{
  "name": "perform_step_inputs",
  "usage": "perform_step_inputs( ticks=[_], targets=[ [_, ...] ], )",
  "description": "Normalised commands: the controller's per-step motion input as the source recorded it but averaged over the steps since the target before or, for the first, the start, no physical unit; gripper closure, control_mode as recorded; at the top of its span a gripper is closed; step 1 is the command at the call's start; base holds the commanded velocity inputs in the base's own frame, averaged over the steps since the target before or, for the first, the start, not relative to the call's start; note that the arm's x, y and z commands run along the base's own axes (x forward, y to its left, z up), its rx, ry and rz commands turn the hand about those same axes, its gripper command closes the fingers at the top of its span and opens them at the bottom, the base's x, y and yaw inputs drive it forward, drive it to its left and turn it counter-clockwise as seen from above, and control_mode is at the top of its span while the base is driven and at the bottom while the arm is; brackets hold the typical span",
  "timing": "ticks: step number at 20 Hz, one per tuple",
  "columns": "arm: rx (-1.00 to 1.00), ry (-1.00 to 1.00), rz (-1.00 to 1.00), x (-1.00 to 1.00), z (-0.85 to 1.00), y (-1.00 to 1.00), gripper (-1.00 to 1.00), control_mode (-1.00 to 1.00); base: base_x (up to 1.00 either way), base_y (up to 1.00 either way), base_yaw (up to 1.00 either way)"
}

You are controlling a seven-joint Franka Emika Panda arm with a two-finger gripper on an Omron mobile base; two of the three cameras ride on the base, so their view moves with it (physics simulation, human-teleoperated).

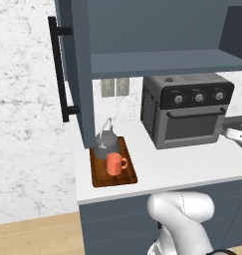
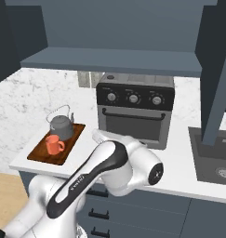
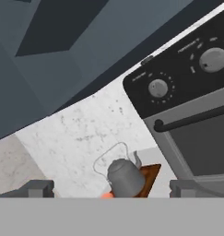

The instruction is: Pick the kettle from the counter and place it on the tray. Then pick the mug from the cabinet and place it on the tray. Then close the cabinet doors.

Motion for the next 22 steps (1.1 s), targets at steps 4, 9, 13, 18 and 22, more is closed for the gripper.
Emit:
perform_step_inputs(
  ticks=[4,9,13,18,22],
  targets=[
    [0.03,0.0,-0.03,-0.01,0.0,-0.5,-1.0,-1.0,0.0,0.0,0.0],
    [0.04,-0.02,-0.03,0.0,0.0,-0.42,-1.0,-1.0,0.0,0.0,0.0],
    [0.04,-0.04,-0.02,0.0,0.0,-0.35,-1.0,-1.0,0.0,0.0,0.0],
    [0.04,0.0,-0.01,0.0,0.0,-0.28,-1.0,-1.0,0.0,0.0,0.0],
    [0.04,0.0,-0.02,0.0,0.0,-0.31,-1.0,-1.0,0.0,0.0,0.0]
  ],
)
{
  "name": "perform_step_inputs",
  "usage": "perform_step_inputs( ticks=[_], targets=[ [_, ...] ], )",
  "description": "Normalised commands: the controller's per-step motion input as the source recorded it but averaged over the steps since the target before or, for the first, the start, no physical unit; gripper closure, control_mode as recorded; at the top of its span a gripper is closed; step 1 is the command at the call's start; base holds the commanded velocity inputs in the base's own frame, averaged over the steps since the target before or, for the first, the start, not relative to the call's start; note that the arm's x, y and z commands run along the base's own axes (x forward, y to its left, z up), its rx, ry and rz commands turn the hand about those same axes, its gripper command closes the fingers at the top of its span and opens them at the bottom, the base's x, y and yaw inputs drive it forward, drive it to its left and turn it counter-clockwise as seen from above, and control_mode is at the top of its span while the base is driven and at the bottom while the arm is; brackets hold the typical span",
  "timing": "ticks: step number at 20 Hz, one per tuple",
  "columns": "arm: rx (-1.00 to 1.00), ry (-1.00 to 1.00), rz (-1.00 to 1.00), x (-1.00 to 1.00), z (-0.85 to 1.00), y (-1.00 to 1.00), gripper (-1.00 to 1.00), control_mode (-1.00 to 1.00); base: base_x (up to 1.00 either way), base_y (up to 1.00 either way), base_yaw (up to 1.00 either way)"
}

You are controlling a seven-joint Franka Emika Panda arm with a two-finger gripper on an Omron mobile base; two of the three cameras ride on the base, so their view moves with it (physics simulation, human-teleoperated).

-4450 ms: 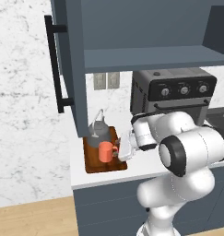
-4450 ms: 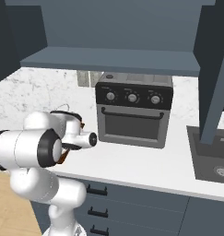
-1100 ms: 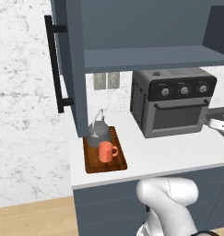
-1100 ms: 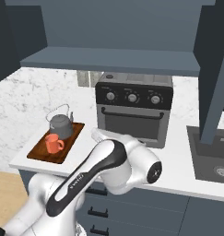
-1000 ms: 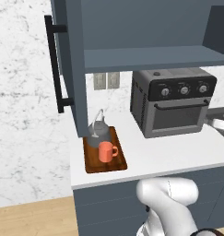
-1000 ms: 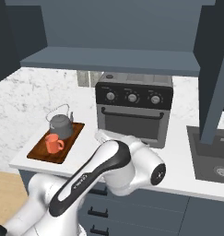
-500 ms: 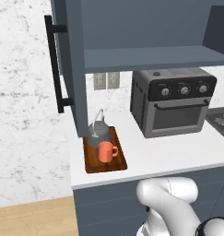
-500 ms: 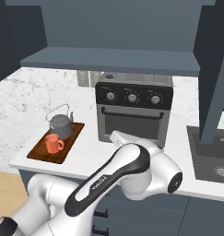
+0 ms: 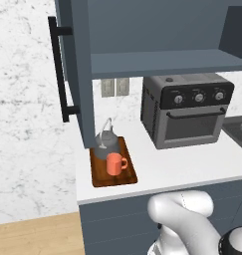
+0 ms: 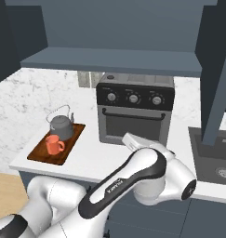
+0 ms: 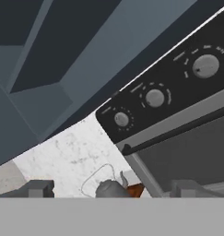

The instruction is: Pick the kettle from the counter and place it on the tray. Then pick the mug from the cabinet and place it on the tray. Then close the cabinet doors.

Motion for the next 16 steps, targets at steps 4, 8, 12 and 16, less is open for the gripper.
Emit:
perform_step_inputs(
  ticks=[4,8,12,16],
  targets=[
    [0.02,0.0,-0.02,0.0,0.0,-0.23,1.0,-1.0,0.0,0.0,0.0],
    [0.0,0.0,-0.02,0.0,-0.01,-0.21,1.0,-1.0,0.0,0.0,0.0],
    [0.02,0.0,0.0,0.0,0.0,-0.13,1.0,-1.0,0.0,0.0,0.0],
    [0.18,0.0,0.0,0.03,0.0,-0.1,1.0,-1.0,0.0,0.0,0.0]
  ],
)
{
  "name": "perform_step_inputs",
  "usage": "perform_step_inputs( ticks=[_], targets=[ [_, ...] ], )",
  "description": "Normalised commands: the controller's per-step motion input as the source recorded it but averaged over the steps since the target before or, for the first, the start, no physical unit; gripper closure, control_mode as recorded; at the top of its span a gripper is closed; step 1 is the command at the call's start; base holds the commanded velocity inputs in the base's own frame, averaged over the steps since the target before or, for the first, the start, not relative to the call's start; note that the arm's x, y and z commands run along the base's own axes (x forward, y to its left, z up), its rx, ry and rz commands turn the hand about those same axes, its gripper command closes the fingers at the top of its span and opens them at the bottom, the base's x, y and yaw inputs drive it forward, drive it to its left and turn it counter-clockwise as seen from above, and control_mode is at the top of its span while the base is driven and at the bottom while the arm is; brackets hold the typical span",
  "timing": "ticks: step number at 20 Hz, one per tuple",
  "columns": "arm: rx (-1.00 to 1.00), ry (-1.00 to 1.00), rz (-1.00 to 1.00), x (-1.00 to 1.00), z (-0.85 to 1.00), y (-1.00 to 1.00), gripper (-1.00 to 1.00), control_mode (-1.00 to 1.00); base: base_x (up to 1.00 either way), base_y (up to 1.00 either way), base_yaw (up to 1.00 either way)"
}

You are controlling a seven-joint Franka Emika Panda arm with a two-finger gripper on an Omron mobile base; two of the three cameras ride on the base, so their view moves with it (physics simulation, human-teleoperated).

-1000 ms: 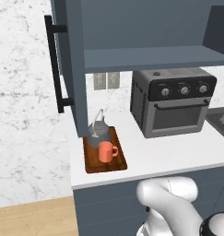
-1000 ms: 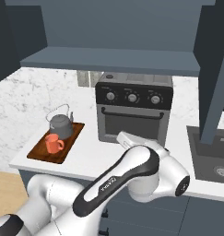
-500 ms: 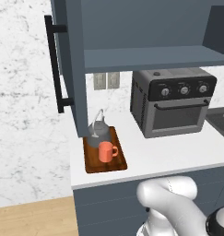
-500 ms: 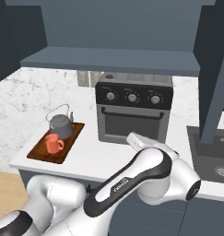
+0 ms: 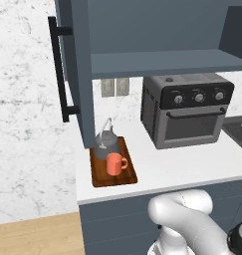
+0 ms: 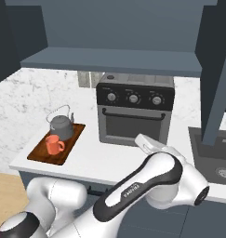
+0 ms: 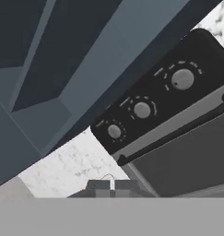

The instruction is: Pick the kettle from the counter and place it on the tray. Then pick the mug from the cabinet and place it on the tray. Then close the cabinet doors.

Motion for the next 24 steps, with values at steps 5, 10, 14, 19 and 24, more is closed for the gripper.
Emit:
perform_step_inputs(
  ticks=[5,10,14,19,24],
  targets=[
    [0.37,-0.09,0.0,0.1,0.02,-0.08,1.0,-1.0,0.0,0.0,0.0],
    [0.44,-0.2,0.0,-0.02,0.33,-0.29,1.0,-1.0,0.0,0.0,0.0],
    [0.31,-0.06,0.0,-0.05,0.26,-0.35,1.0,-1.0,0.0,0.0,0.0],
    [0.09,0.0,0.0,0.0,0.05,-0.27,1.0,-1.0,0.0,0.0,0.0],
    [0.08,-0.01,0.0,0.0,0.02,-0.29,1.0,-1.0,0.0,0.0,0.0]
  ],
)
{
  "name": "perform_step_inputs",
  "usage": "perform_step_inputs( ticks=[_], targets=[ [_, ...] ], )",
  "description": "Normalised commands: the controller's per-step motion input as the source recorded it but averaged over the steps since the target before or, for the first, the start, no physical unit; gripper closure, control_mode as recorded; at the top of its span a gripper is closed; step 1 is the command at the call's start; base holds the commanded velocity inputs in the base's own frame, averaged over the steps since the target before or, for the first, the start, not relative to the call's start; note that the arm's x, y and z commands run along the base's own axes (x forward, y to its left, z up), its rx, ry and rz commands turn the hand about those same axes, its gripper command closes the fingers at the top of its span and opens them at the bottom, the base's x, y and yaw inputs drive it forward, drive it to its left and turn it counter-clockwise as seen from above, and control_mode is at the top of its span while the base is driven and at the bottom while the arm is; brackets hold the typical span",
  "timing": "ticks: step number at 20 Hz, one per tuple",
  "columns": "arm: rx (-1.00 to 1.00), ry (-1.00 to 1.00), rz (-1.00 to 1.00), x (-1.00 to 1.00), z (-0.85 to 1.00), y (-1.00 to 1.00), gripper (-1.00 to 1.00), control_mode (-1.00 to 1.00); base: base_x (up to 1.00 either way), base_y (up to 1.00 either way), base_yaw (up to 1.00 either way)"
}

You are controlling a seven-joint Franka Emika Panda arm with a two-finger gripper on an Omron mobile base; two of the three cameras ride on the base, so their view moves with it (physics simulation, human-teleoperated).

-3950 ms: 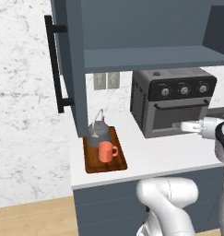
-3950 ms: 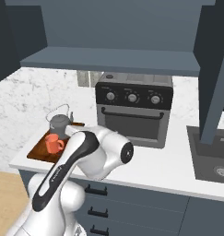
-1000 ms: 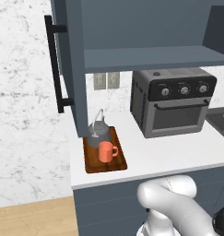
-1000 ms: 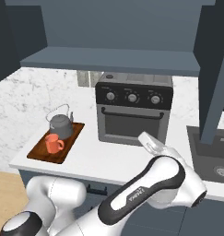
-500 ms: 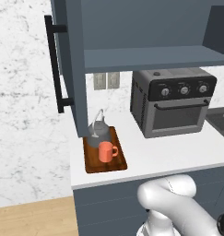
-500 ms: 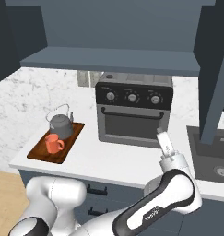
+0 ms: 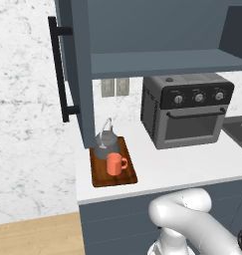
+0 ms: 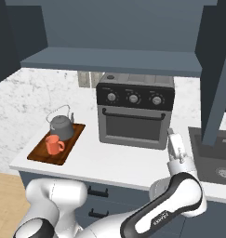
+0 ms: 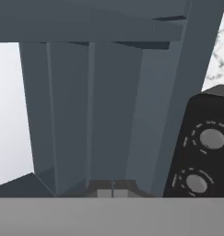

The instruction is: Pick the kettle from the counter and place it on the tray. Then pick the mug from the cabinet and place it on the tray. Then close the cabinet doors.

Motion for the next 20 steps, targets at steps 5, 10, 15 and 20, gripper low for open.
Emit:
perform_step_inputs(
  ticks=[5,10,15,20],
  targets=[
    [0.19,-0.07,0.0,0.0,0.13,-0.38,1.0,-1.0,0.0,0.0,0.0],
    [0.29,-0.2,0.0,0.0,0.25,-0.39,1.0,-1.0,0.0,0.0,0.0],
    [0.27,-0.17,0.0,0.0,0.33,-0.3,1.0,-1.0,0.0,0.0,0.0],
    [0.1,-0.02,0.0,0.04,0.03,-0.19,1.0,-1.0,0.0,0.0,0.0]
  ],
)
